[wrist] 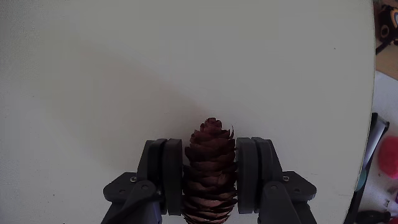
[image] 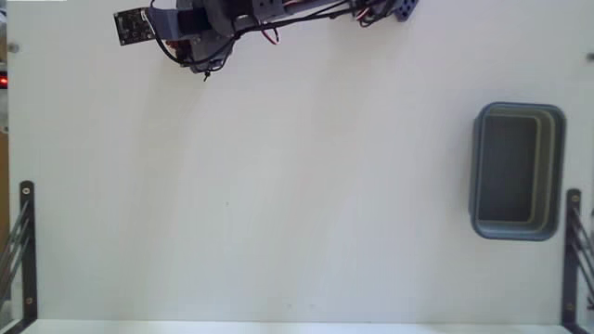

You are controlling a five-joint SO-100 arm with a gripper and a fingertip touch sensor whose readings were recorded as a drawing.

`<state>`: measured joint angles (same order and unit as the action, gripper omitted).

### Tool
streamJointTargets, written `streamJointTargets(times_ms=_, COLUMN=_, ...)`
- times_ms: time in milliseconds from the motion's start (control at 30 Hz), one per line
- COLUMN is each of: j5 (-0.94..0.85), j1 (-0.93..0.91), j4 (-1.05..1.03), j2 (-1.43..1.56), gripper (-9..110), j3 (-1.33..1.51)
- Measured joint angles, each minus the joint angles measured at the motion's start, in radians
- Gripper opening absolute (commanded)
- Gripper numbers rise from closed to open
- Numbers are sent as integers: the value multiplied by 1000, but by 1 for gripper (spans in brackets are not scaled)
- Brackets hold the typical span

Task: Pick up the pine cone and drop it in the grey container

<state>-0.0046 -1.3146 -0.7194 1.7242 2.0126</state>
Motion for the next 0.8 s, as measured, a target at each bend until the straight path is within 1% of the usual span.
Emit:
streamJointTargets(times_ms=267, j5=0, j1=0, j4=-87, j2=0, gripper=43, j3=-52)
streamJointTargets(times_ms=800, j5=0, j1=0, j4=-330, j2=0, gripper=43, j3=-290)
